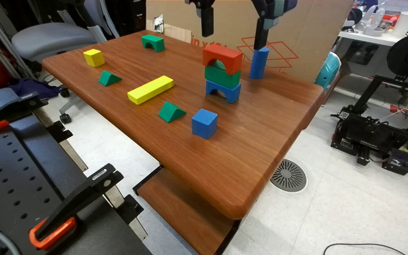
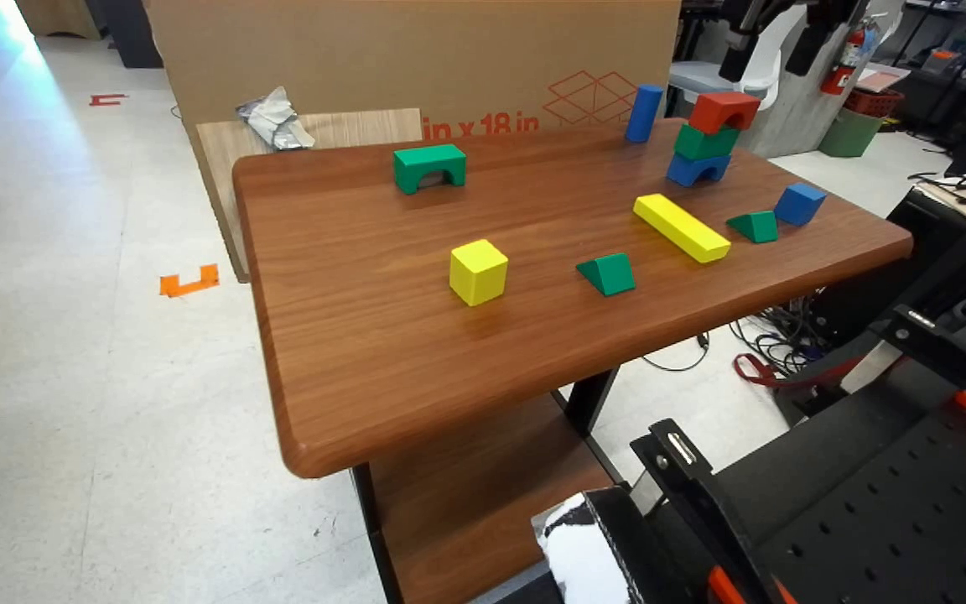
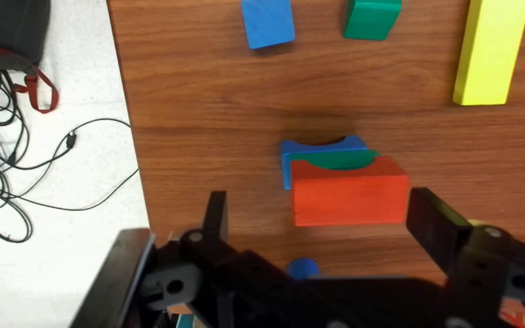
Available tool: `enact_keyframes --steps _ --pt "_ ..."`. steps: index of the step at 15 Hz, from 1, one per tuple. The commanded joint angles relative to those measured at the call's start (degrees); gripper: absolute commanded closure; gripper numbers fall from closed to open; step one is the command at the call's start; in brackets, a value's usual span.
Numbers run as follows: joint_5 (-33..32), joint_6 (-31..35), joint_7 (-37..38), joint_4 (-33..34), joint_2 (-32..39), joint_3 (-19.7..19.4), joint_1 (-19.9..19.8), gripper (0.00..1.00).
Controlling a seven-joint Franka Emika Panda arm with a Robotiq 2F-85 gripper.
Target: Remove the orange block from the top of the stack.
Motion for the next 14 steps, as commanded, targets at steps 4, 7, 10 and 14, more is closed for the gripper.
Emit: enact_keyframes --steps 4,7,10,14 --pt "-0.1 -1.6 -0.9 2.3 2.4 2.8 -1.0 0.0" --pt "-0.5 -1.7 -0.5 2.7 3.2 3.1 -0.8 0.0" --pt "-0.7 -2.2 -0.3 3.3 4.1 3.1 -0.8 0.25" --pt "-1.6 -0.9 0.0 2.5 3.2 2.9 -0.4 0.5"
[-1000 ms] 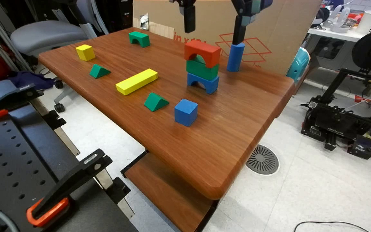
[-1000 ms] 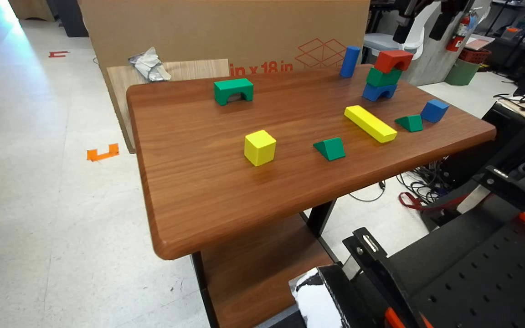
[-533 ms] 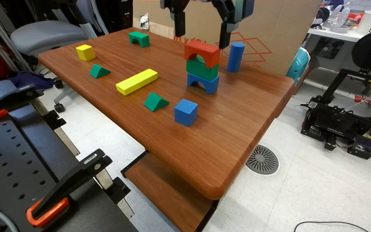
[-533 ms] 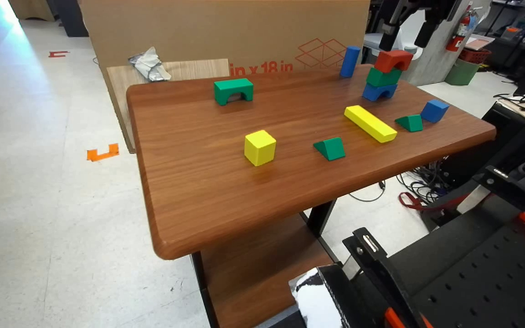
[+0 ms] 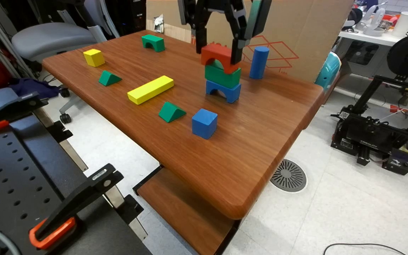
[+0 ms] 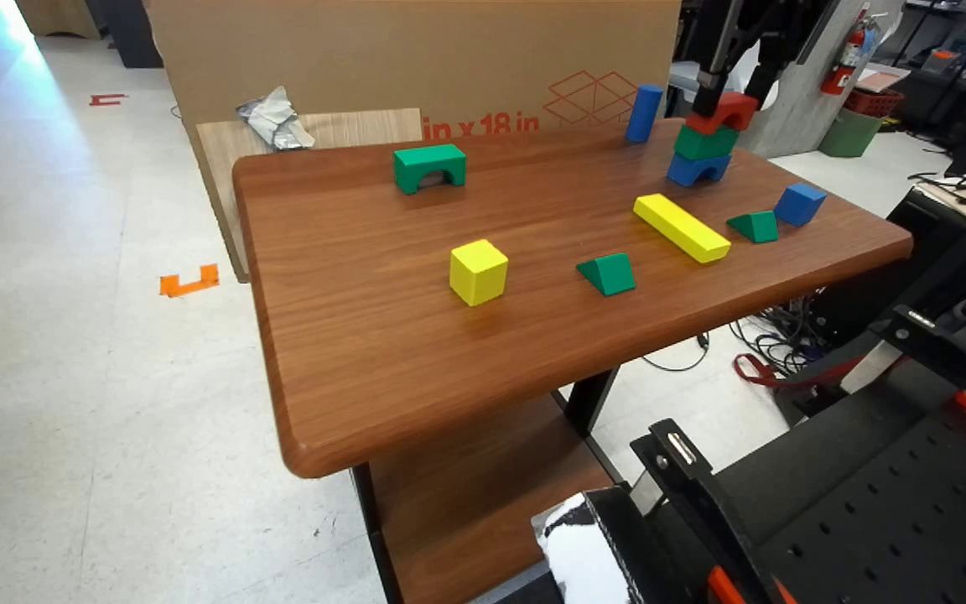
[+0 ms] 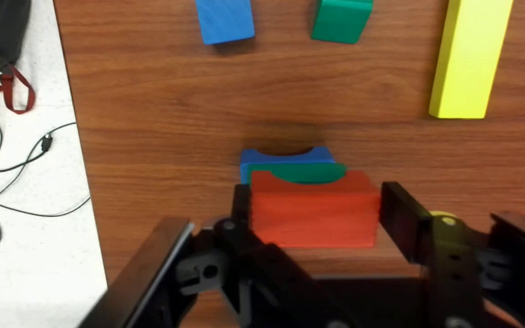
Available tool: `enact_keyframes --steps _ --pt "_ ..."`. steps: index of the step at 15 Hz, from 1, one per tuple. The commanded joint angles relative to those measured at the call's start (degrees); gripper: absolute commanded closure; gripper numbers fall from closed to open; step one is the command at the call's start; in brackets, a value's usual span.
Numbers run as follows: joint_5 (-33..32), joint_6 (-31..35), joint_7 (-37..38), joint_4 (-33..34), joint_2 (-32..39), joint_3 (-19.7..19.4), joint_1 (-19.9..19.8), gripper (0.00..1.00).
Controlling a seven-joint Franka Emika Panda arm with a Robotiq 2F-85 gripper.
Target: Remove the orange block from the top of the stack.
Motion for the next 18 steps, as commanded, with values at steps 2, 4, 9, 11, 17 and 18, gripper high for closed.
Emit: enact_keyframes --steps 2,4,9,11,17,18 --pt "-1.2 -0.2 0.2 0.1 -1.5 0.5 -0.4 0.58" --pt "-1.2 0.3 0.4 -1.2 -3.2 0.5 -0.2 0.58" --pt "0.1 0.2 3.1 -3.1 -5.3 1.9 1.3 0.58" --pt "0.7 0.5 5.0 -3.1 -5.1 2.9 2.2 0.58" --pt "-0.3 2.2 11.5 -1.1 -1.5 4.0 5.9 0.58" --pt "-0.5 2.2 12.2 -0.8 -0.9 4.0 6.3 0.58"
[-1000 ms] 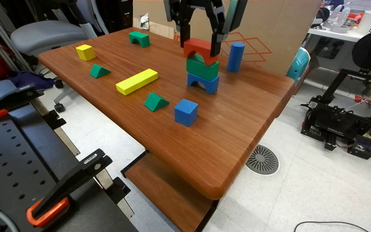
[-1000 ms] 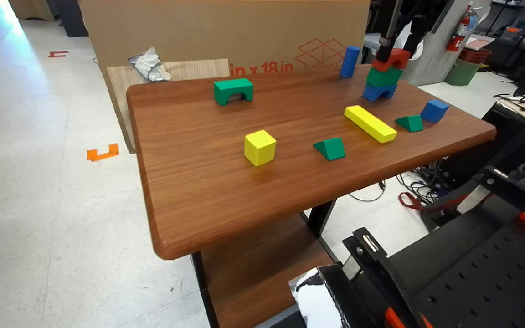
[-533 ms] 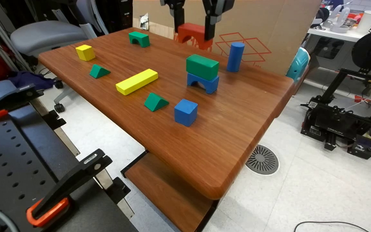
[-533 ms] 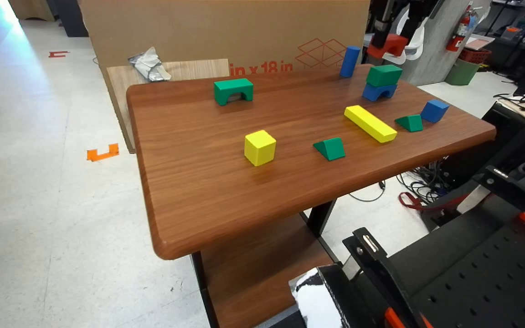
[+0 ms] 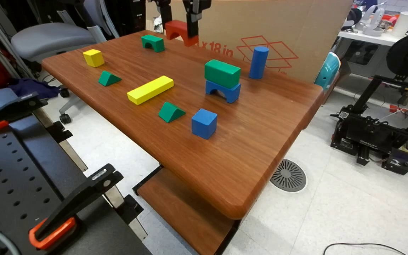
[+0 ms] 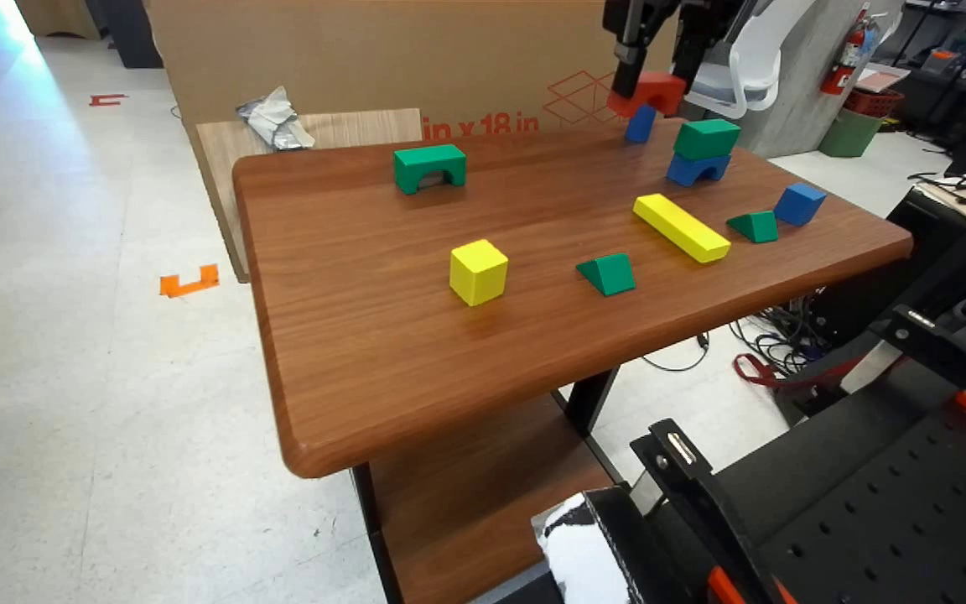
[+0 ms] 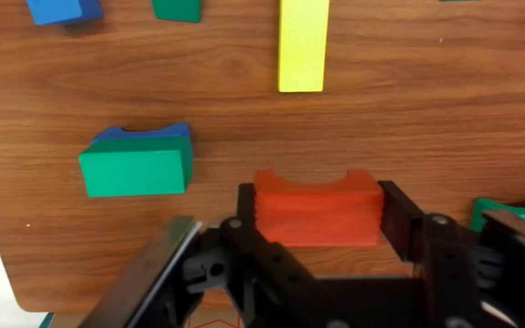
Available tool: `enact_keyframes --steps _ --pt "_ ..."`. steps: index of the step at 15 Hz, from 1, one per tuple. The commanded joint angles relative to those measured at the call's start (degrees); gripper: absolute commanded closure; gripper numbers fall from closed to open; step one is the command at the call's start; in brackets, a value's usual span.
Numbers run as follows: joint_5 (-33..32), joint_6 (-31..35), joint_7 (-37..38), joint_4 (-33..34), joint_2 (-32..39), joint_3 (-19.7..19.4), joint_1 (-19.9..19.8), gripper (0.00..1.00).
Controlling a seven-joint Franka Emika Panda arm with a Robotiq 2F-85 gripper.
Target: Remove the orange block from the top of the stack.
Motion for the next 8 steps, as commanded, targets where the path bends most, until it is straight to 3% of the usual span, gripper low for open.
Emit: enact_keyframes --steps 1,8 --pt "-0.7 1.6 2.8 1.6 2.9 0.1 1.4 0.58" --pt "-1.5 1.4 4.5 6.0 9.7 -0.5 2.4 0.58"
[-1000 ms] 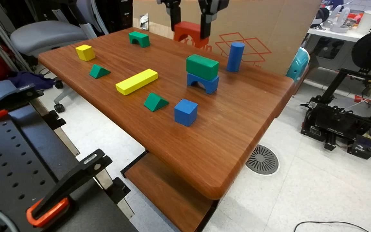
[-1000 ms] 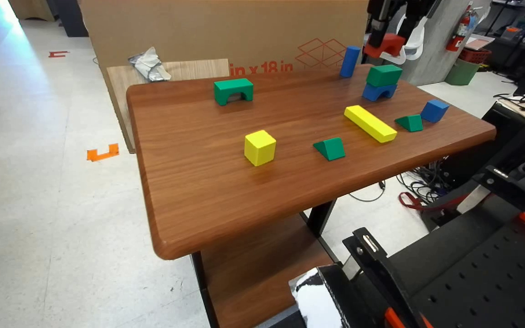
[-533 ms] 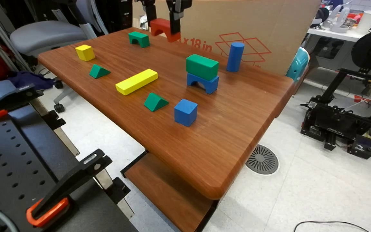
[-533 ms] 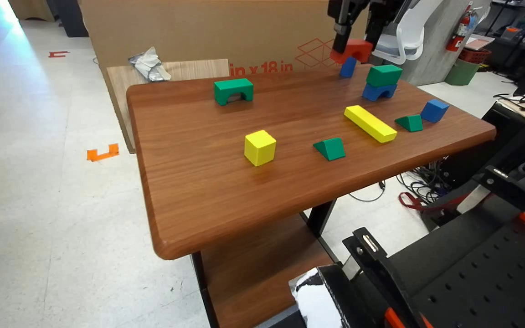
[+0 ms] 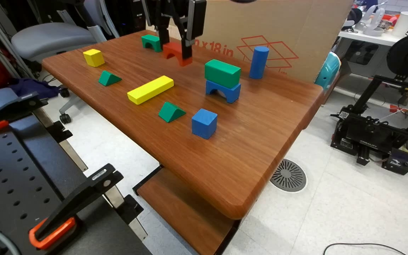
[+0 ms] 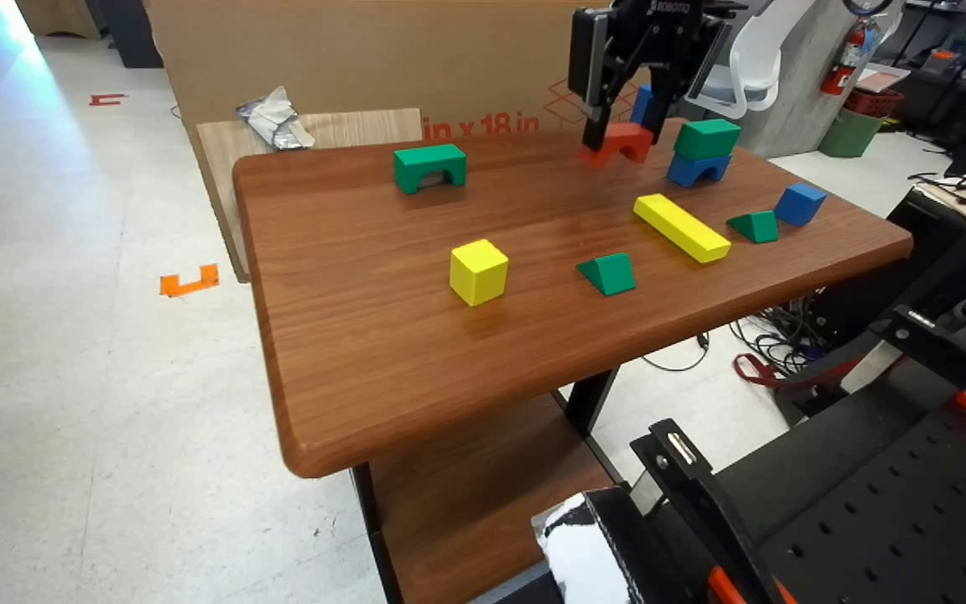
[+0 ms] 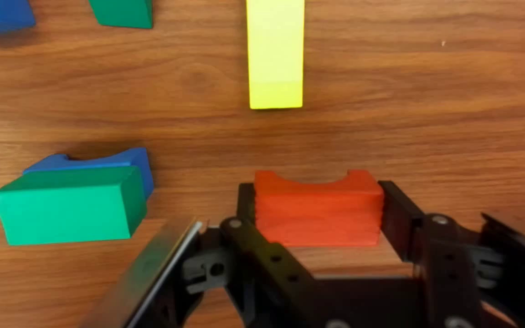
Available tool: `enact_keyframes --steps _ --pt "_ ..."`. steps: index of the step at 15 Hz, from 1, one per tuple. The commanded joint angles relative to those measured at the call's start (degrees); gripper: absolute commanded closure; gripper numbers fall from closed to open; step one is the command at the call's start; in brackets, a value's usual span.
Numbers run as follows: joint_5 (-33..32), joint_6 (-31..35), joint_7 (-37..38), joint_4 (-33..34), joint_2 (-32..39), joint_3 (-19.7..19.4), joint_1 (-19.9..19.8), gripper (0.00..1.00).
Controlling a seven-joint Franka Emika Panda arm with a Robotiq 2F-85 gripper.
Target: Remove the orange block from the top of the stack.
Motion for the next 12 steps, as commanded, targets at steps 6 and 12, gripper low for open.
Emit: enact_keyframes --steps 6,12 --pt "-2.5 0.6 2.4 5.7 6.8 -1.2 2.0 0.58" --pt "-1.0 -0.7 -1.2 2.0 2.5 0.9 0.1 0.0"
